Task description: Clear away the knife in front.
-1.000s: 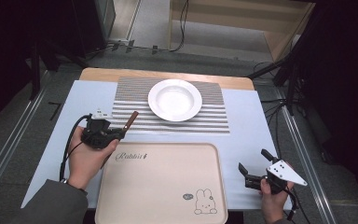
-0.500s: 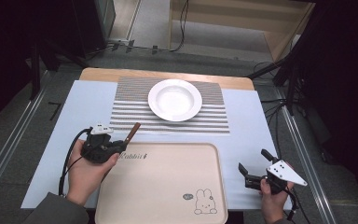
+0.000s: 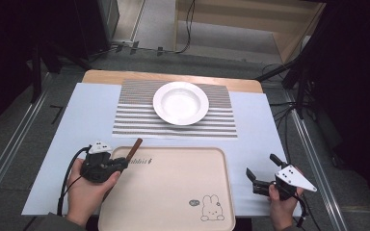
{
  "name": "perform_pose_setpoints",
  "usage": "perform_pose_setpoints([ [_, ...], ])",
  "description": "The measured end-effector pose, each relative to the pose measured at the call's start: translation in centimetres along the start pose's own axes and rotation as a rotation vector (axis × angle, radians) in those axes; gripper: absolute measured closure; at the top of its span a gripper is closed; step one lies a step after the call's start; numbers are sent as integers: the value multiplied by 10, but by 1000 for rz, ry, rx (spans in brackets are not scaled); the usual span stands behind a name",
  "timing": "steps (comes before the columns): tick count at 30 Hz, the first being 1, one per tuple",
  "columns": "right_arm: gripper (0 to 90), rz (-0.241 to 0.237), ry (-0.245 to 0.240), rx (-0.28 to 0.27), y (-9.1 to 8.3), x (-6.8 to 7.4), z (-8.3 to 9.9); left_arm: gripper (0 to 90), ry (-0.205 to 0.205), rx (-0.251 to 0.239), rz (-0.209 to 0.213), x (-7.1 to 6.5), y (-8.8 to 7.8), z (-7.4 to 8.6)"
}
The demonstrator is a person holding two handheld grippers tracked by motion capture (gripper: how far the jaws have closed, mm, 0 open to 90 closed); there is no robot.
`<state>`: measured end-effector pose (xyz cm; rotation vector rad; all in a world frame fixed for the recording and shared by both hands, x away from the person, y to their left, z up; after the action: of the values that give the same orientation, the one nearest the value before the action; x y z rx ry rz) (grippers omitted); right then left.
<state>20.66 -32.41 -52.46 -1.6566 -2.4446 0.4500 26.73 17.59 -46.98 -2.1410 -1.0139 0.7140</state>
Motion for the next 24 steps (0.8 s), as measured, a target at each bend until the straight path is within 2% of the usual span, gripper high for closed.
perform_pose_setpoints([
  [14,0,0,0,2,0,0,0,765,-34,23,15,-1,10,24],
  [24,0,0,-4,3,0,0,0,764,-47,29,14,-3,14,33],
])
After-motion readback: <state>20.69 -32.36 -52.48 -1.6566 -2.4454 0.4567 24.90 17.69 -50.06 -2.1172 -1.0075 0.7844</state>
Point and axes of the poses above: each handheld gripper's, and its own axes: y roughly forward along the jaws, z roughly out of its underside, x roughly to its left, the point moved 2 cm from there along y, roughly forward along the jaws, and after that the axes turned 1 degree about x, right-handed, at the moved point
